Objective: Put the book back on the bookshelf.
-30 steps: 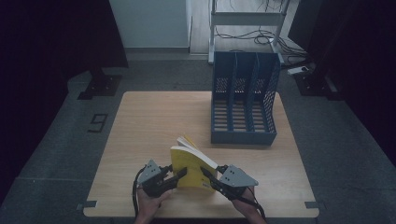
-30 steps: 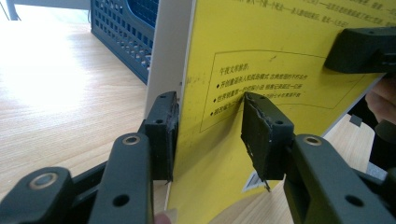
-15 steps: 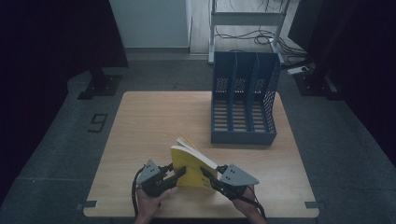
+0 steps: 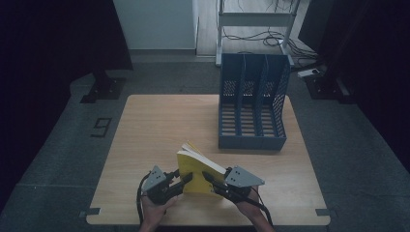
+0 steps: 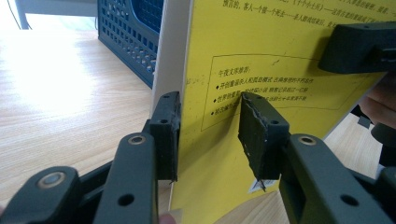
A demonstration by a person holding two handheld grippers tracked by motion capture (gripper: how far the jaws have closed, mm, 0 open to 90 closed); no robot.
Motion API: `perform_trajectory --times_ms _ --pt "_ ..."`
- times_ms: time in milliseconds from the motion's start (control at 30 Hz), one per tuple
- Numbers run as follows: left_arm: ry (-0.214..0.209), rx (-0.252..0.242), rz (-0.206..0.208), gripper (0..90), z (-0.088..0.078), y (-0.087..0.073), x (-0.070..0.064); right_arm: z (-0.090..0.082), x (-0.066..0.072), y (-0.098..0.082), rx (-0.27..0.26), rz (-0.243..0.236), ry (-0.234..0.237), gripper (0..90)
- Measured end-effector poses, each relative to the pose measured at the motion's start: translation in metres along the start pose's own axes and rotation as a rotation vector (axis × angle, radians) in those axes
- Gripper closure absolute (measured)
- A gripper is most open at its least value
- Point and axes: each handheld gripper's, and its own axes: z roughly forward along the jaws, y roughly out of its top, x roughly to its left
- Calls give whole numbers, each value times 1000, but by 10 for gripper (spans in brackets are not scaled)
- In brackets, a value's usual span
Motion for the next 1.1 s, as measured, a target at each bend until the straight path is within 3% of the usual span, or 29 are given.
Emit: perform_trajectory --times_ms 533,1100 --pt "-9 -3 6 599 0 0 0 6 2 3 31 -25 -16 735" --pt "2 -7 -7 512 1 -1 2 4 8 3 28 -26 -30 745"
